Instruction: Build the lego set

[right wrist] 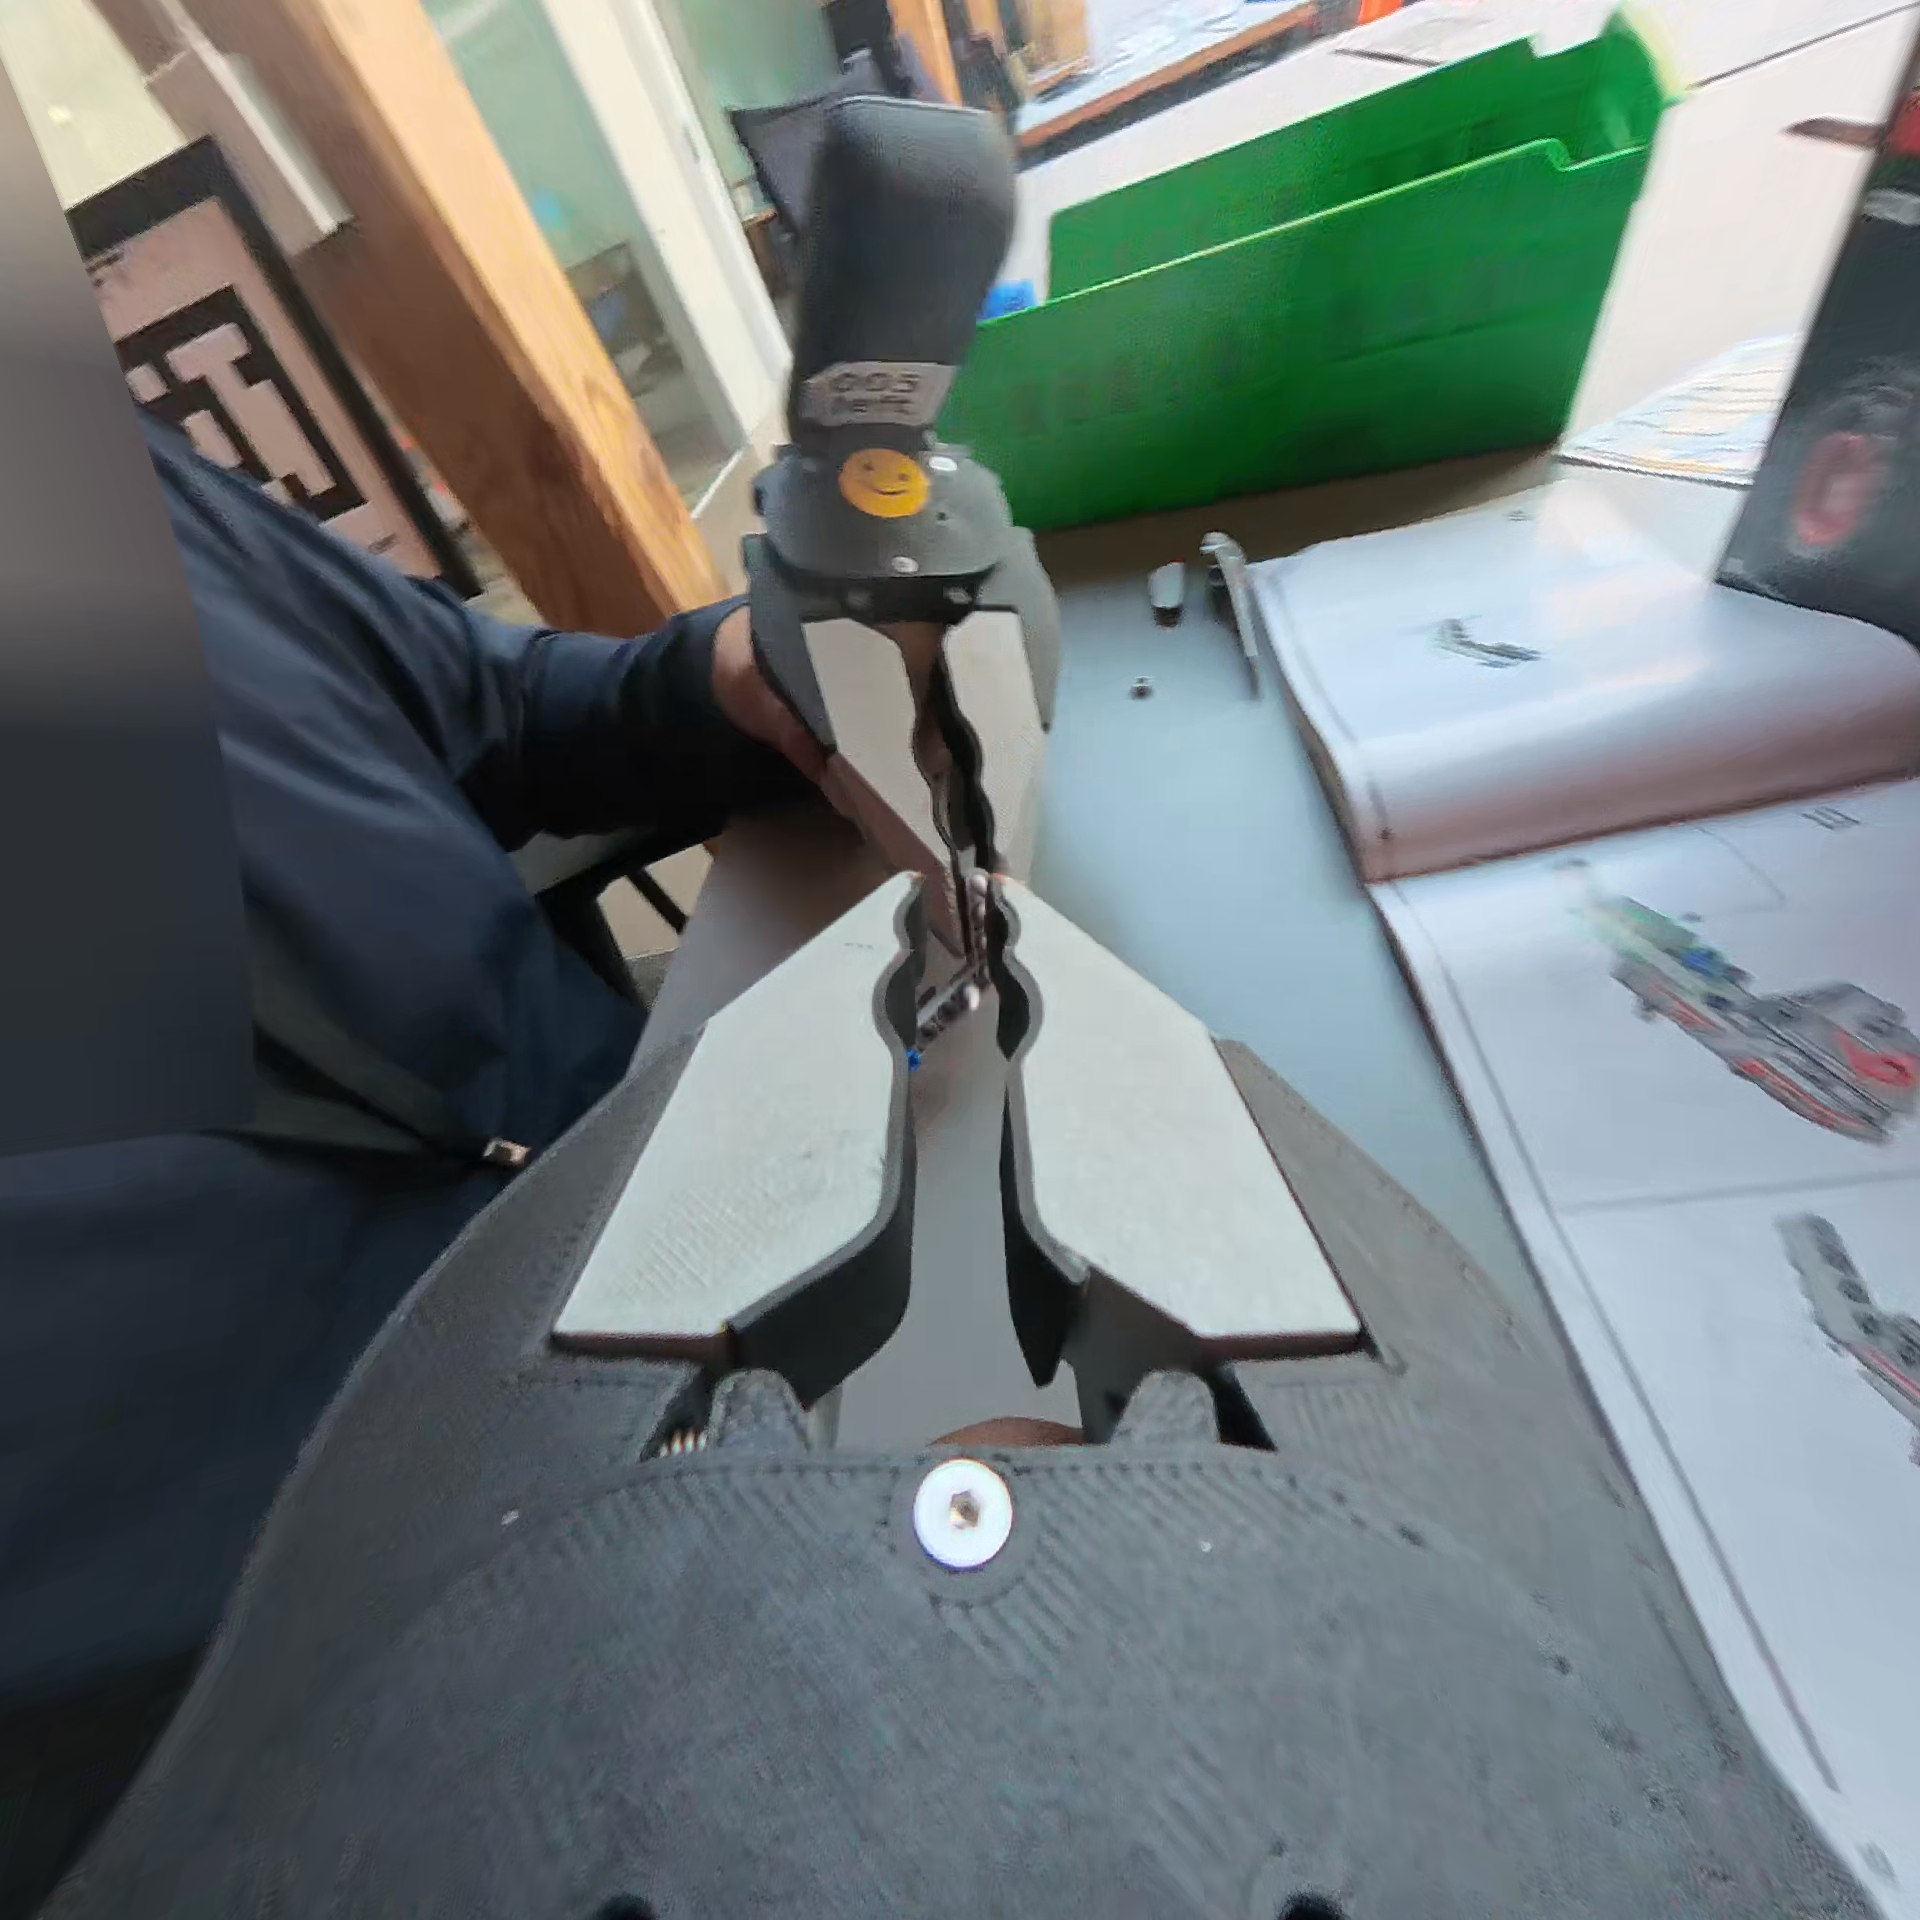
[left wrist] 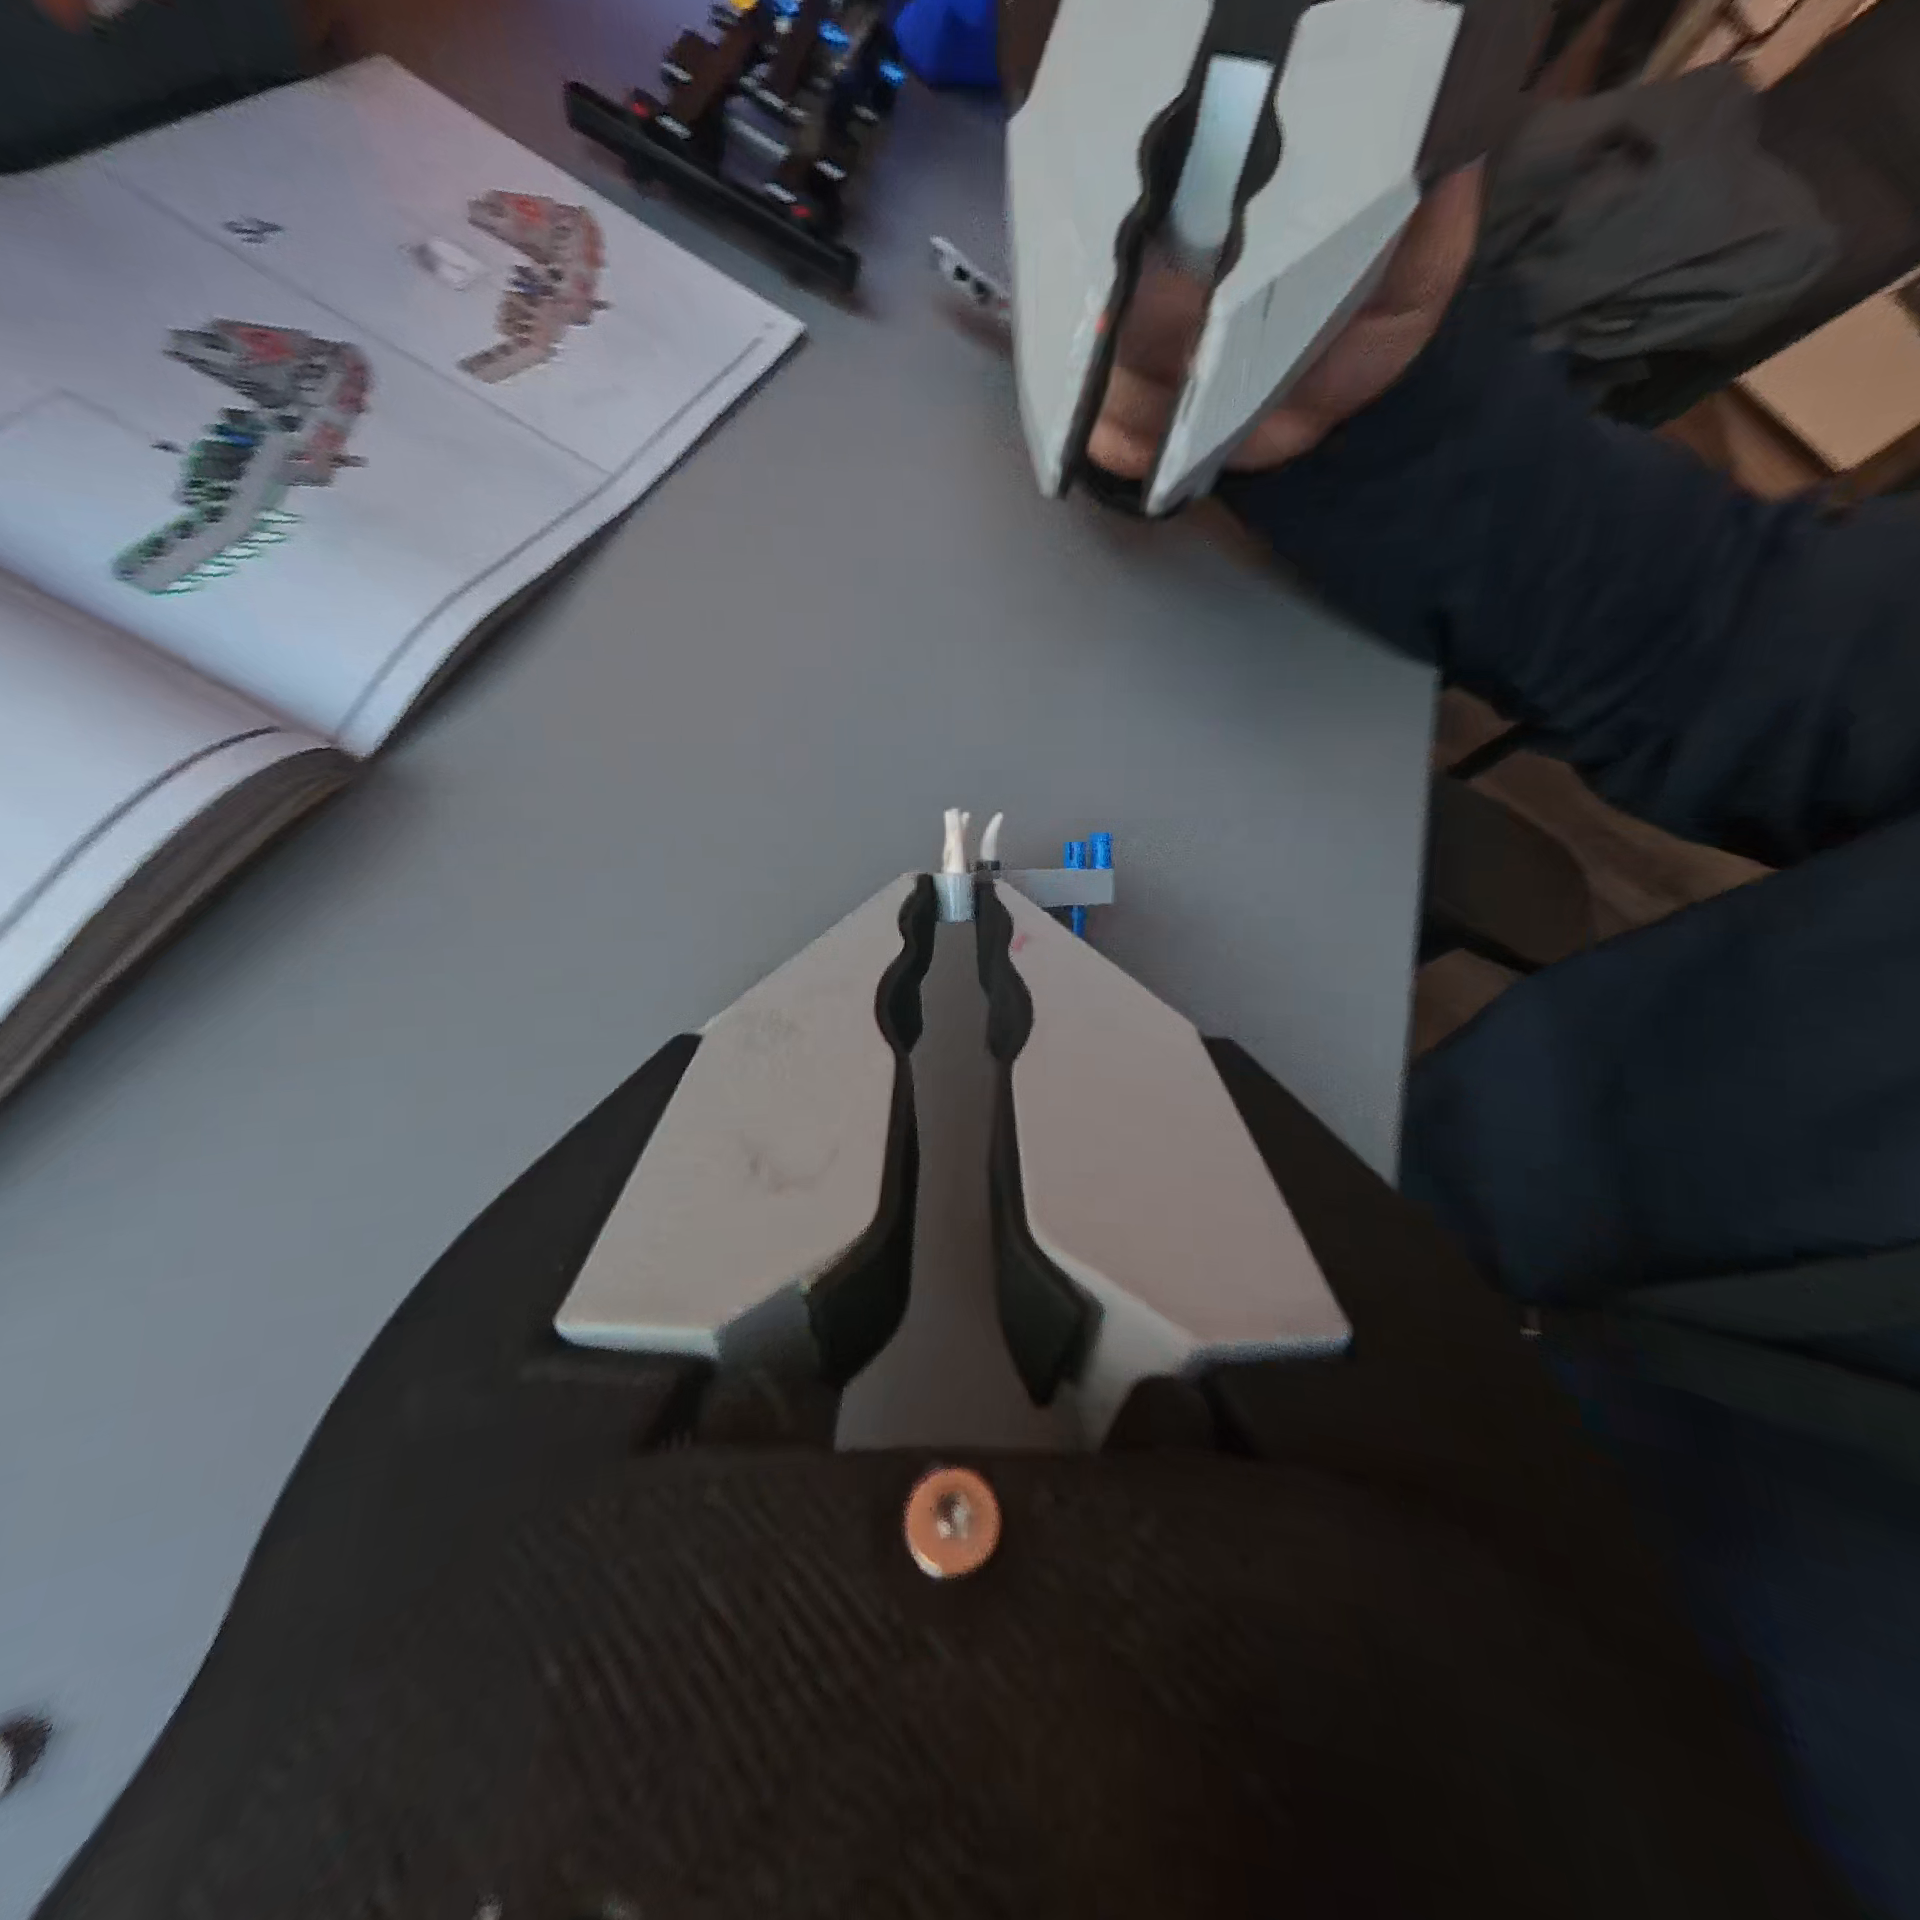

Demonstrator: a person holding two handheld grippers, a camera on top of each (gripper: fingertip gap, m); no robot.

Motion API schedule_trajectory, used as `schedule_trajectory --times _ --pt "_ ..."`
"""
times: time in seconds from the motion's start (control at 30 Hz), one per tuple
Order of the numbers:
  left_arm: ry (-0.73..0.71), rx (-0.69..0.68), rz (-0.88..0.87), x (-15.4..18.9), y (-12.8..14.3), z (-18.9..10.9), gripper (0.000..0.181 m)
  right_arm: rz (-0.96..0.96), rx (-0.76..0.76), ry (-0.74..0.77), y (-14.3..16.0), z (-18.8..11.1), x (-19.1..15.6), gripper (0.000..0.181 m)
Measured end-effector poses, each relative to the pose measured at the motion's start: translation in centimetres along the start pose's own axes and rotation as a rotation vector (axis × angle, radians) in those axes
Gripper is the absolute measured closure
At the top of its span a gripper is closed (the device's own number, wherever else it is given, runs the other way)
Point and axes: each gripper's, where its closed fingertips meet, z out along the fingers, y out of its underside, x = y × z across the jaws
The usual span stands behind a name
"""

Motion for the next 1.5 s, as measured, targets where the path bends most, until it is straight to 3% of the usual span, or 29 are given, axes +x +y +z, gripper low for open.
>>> schedule_trajectory --times 0.07,0.2,0.27,0.43,0.6,0.77,1.03,1.23,1.33,1.5 --pt "-0.066 -0.054 0.023 -1.3 0.7 -0.2 0.177 0.018 0.022 0.027 -0.1 -0.4 0.8 0.174" --pt "-0.066 -0.089 0.036 -2.1 0.8 -0.1 0.173 0.030 0.045 0.068 -0.3 -0.7 1.9 0.173" --pt "-0.092 -0.124 0.028 -2.9 1.2 -0.3 0.148 0.033 0.048 0.108 -0.2 -1.0 2.7 0.173" --pt "-0.162 -0.082 0.071 -3.3 1.1 -3.2 0.128 0.053 0.125 0.197 -1.0 -2.7 4.5 0.172" --pt "-0.242 -0.003 0.107 -3.3 0.2 -7.1 0.133 0.057 0.254 0.358 -2.3 -5.2 7.1 0.167" --pt "-0.322 0.114 0.153 -4.2 -2.8 -9.0 0.134 -0.041 0.290 0.509 -2.9 -6.6 8.2 0.159" --pt "-0.320 0.193 0.264 -6.1 -6.1 -7.7 0.137 -0.142 0.246 0.556 -3.0 -4.6 7.0 0.157" --pt "-0.410 0.180 0.427 -8.0 -7.7 -6.7 0.141 -0.117 0.286 0.562 -3.5 -4.4 7.6 0.153" --pt "-0.453 0.218 0.418 -8.8 -7.8 -6.8 0.161 -0.146 0.240 0.621 -2.9 -4.5 8.5 0.152" --pt "-0.502 0.257 0.415 -8.5 -7.3 -8.5 0.161 -0.187 0.309 0.715 -3.9 -6.0 8.8 0.153"
